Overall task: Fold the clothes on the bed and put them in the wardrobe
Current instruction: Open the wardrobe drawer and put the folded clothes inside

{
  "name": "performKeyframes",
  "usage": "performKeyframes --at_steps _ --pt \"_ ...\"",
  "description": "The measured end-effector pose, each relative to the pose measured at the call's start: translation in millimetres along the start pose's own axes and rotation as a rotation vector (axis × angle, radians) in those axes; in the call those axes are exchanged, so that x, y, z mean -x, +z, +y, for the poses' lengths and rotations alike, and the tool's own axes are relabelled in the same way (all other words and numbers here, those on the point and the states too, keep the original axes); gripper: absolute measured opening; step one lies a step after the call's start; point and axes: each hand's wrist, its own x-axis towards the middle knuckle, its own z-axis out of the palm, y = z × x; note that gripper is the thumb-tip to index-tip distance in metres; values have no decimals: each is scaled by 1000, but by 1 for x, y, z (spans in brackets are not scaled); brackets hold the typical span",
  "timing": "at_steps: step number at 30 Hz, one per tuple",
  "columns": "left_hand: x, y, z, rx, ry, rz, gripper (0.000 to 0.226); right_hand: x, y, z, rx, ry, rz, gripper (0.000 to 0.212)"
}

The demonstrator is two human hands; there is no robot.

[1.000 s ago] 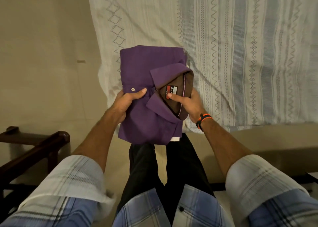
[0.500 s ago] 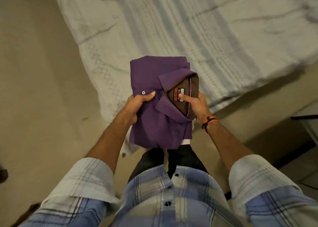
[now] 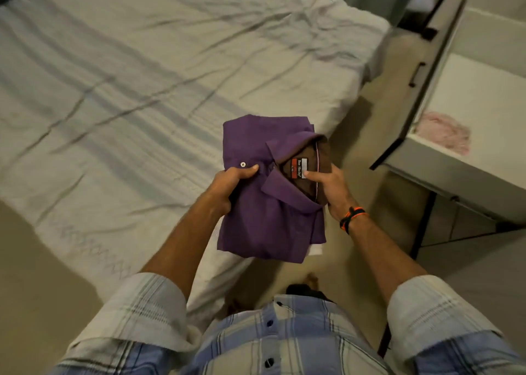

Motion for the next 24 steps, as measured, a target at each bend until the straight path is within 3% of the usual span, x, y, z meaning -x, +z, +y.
performKeyframes --at_steps 11,24 --pt "-84 161 55 -62 12 -79 54 -83 -129 -73 -58 1 174 35" --pt "-241 289 180 -202 -27 -188 44 -245 -193 -143 -113 -2 428 35"
